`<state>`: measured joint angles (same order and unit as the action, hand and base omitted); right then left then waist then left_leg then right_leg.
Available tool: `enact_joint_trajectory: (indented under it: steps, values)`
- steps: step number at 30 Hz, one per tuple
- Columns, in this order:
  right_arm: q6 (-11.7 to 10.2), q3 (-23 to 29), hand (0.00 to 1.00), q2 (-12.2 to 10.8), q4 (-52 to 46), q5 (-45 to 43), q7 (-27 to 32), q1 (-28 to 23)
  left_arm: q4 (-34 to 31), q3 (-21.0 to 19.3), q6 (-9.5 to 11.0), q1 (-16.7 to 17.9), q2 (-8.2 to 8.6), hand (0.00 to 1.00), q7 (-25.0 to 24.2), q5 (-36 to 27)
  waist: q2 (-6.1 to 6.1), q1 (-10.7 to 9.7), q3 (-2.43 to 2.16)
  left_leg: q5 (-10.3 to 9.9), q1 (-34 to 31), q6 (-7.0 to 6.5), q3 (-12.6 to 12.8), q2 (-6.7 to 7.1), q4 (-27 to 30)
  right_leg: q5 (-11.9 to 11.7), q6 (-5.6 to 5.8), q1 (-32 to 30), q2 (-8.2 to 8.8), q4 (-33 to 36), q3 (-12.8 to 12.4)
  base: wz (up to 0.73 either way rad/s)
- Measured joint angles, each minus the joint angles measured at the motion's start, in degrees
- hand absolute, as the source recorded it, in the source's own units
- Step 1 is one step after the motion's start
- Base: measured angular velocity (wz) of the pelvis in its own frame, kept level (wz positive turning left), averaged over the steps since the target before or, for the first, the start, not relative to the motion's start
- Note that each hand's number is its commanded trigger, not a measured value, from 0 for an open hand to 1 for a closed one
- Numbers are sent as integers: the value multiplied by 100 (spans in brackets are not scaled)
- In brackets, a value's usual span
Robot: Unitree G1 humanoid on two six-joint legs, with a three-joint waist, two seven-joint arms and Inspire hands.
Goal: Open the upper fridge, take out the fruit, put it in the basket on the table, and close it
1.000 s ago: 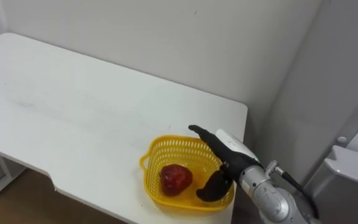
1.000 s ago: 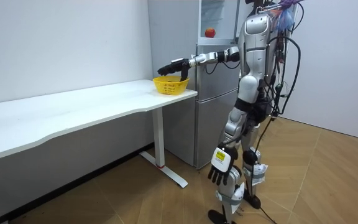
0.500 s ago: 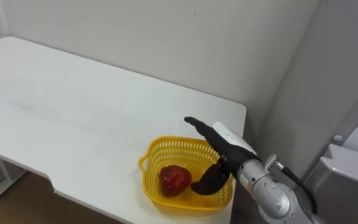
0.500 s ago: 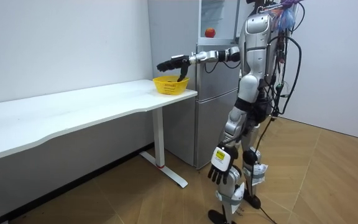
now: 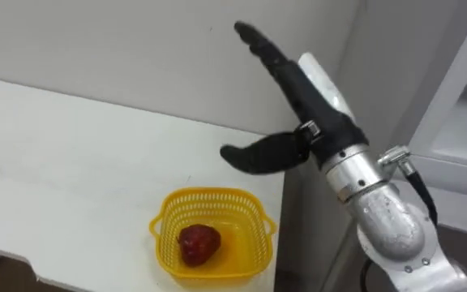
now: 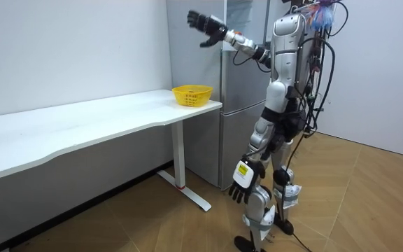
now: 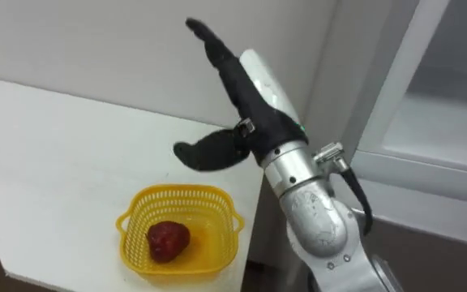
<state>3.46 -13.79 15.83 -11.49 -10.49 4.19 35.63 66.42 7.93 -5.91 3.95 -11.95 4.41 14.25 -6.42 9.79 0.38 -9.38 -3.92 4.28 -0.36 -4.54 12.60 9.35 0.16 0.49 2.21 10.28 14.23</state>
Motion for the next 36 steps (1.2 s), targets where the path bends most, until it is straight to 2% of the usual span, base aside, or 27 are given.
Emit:
enact_joint_trajectory:
  steps: [3, 5, 8, 10, 14, 17, 18, 22, 26, 28, 36]
  values:
    - [-91, 220, 0, -6, -512, 15, 206, -95, 1, 1, 25, 91, -1, 0, 38, -11, 34, -162, 2, 4, 123, -5, 52, -11, -77, 0, 0, 41, -2, 36, -48, -12]
    - [-154, 300, 0, 1, -717, 128, 324, -133, 4, 4, 28, 173, 12, 0, 42, -118, 76, -225, -6, 3, 229, -7, 177, -25, -109, 0, 0, 63, -10, 40, -165, -24]
    - [-350, 562, 0, 7, -1231, 130, 634, -481, 5, 1, 94, 276, 22, 0, 130, -111, 88, -361, -22, 3, 301, -8, 234, -32, -128, 0, 0, 101, -13, 43, -218, -13]
    - [-601, 765, 0, 6, -1508, 152, 867, -923, 30, 1, 170, 366, 31, 0, 170, -99, 124, -413, -8, -22, 376, -16, 313, -44, -121, 2, 3, 174, -23, 31, -292, -15]
    - [-798, 1050, 0, 4, -1653, 108, 1071, -1317, 55, -52, 245, 465, 54, 0, 170, -69, 160, -610, 11, -26, 447, -20, 373, -46, -126, 4, 11, 158, -26, 19, -354, -9]
    - [-937, 1383, 0, 9, -1673, 89, 1318, -1546, 79, -106, 266, 520, 73, 0, 165, -78, 219, -731, -9, -26, 459, -20, 411, -48, -130, -3, 24, 169, -34, -2, -403, -5]
    - [-998, 1499, 0, 9, -1673, 88, 1475, -1628, 80, -106, 278, 553, 90, 0, 164, -77, 266, -789, -34, -26, 462, -21, 420, -48, -138, -23, 32, 218, -39, -45, -407, -3]
    - [-1169, 1729, 0, 13, -1674, 88, 2037, -1800, 147, -106, 370, 583, 151, 0, 154, -76, 369, -838, -39, -25, 606, -23, 531, -52, -234, -28, 35, 262, -47, -59, -514, -13]
    - [-1225, 1767, 0, 14, -1673, 87, 2380, -1904, 217, -106, 391, 557, 170, 0, 155, -82, 377, -875, -39, -24, 675, -22, 643, -64, -297, -26, 38, 251, -60, -62, -619, -14]
    - [-1226, 1766, 0, 14, -1673, 90, 2531, -1904, 210, -106, 391, 558, 158, 0, 163, -76, 338, -959, -36, -25, 676, -22, 651, -59, -304, -23, 43, 247, -55, -62, -621, 0]
    - [-1228, 1796, 0, 55, -1548, 294, 2578, -1904, 207, -103, 390, 567, 135, 0, 165, -58, 321, -1005, -21, -25, 699, -22, 651, -60, -306, -22, 45, 260, -54, -63, -622, 0]
